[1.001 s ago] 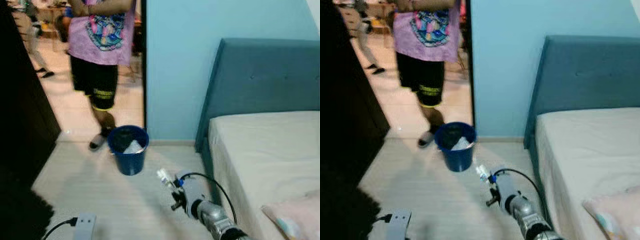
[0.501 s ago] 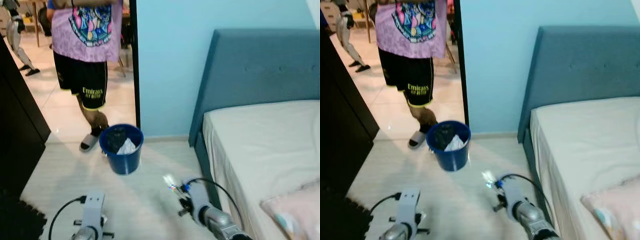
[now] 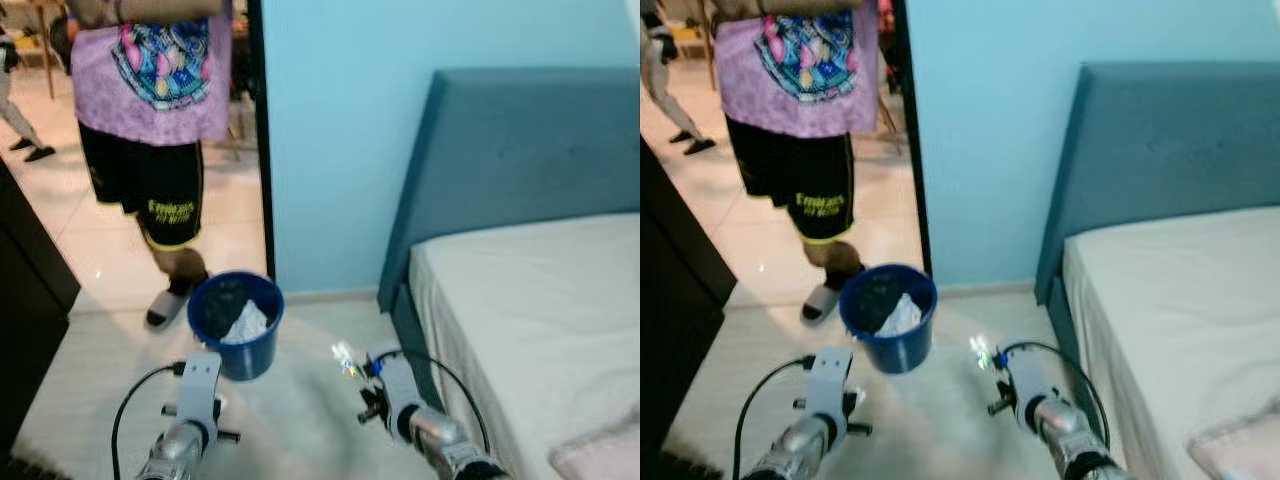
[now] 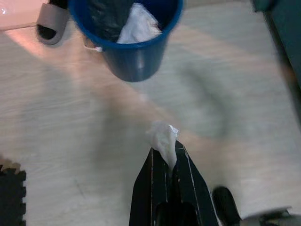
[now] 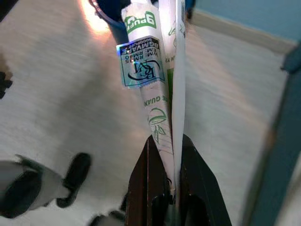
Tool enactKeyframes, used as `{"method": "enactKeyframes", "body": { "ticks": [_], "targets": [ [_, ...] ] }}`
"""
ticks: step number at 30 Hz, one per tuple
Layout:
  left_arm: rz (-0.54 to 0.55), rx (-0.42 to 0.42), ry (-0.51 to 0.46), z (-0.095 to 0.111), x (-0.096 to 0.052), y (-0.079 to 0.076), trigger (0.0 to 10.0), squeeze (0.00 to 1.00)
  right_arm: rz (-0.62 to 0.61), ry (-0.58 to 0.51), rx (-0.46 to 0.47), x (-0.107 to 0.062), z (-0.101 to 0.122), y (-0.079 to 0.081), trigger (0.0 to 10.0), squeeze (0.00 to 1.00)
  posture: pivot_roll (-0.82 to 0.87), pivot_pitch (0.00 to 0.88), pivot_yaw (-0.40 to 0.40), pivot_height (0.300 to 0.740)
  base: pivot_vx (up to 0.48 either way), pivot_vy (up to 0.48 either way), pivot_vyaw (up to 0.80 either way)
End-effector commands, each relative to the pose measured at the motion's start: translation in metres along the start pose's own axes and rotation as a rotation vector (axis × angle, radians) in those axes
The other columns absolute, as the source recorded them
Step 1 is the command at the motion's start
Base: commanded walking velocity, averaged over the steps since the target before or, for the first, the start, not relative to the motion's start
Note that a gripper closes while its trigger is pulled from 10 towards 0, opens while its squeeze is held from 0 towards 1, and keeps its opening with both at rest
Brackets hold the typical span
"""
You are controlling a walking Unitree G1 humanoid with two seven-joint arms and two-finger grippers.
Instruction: Clean up the room
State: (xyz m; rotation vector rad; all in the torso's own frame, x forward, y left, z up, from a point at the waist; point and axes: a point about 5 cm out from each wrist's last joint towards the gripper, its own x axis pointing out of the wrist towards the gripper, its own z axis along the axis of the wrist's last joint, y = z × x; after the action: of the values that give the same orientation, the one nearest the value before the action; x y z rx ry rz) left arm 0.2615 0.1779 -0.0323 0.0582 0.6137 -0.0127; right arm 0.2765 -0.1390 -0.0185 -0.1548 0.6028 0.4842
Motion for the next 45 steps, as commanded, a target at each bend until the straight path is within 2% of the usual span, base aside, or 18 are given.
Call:
{"method": "enactKeyframes", "body": {
  "ticks": [1,7,18,23,29,33,35,40,45],
  "targets": [
    [0.002,-0.001,0.011,-0.003,-0.001,0.002,10.0,0.0,0.007,0.007,0.028,0.001,-0.003,0.004,10.0,0.0,-0.09,0.089,-0.026,0.74,0.394,0.0,0.0],
    [-0.015,0.025,-0.017,0.006,0.002,-0.003,10.0,0.0,0.003,0.006,0.029,0.0,-0.004,0.004,10.0,0.0,-0.1,0.09,-0.026,0.74,0.396,0.0,-0.31],
    [-0.009,0.027,-0.018,0.007,0.002,-0.003,10.0,0.0,0.006,0.005,0.019,0.0,-0.003,0.003,10.0,0.0,-0.11,0.091,-0.03,0.74,0.395,0.0,0.0],
    [-0.125,-0.017,-0.019,0.008,0.003,-0.015,10.0,0.0,0.019,0.037,0.03,0.0,-0.007,0.005,10.0,0.0,-0.11,0.085,-0.031,0.74,0.392,0.0,-0.15],
    [-0.173,0.015,-0.025,0.01,0.003,-0.021,10.0,0.0,0.019,0.033,0.029,0.0,-0.007,0.005,10.0,0.0,-0.11,0.085,-0.03,0.74,0.382,0.0,-0.76],
    [-0.175,0.02,-0.025,0.011,0.004,-0.021,10.0,0.0,0.019,0.031,0.015,0.0,-0.007,0.005,10.0,0.0,-0.11,0.083,-0.03,0.74,0.36,0.0,-0.37],
    [-0.142,0.049,-0.003,0.01,0.004,-0.02,10.0,0.0,0.017,0.031,0.014,0.0,-0.007,0.005,10.0,0.0,-0.12,0.085,-0.03,0.74,0.0,0.0,0.0],
    [-0.129,0.061,0.004,0.01,0.005,-0.02,10.0,0.0,0.016,0.033,0.014,0.0,-0.008,0.005,10.0,0.0,-0.12,0.093,-0.031,0.74,0.0,0.0,0.0],
    [-0.121,0.077,-0.035,0.02,0.007,-0.023,10.0,0.0,0.017,0.031,0.016,-0.001,-0.009,0.005,10.0,0.0,-0.13,0.107,-0.032,0.74,0.0,0.0,0.0]
  ]
}}
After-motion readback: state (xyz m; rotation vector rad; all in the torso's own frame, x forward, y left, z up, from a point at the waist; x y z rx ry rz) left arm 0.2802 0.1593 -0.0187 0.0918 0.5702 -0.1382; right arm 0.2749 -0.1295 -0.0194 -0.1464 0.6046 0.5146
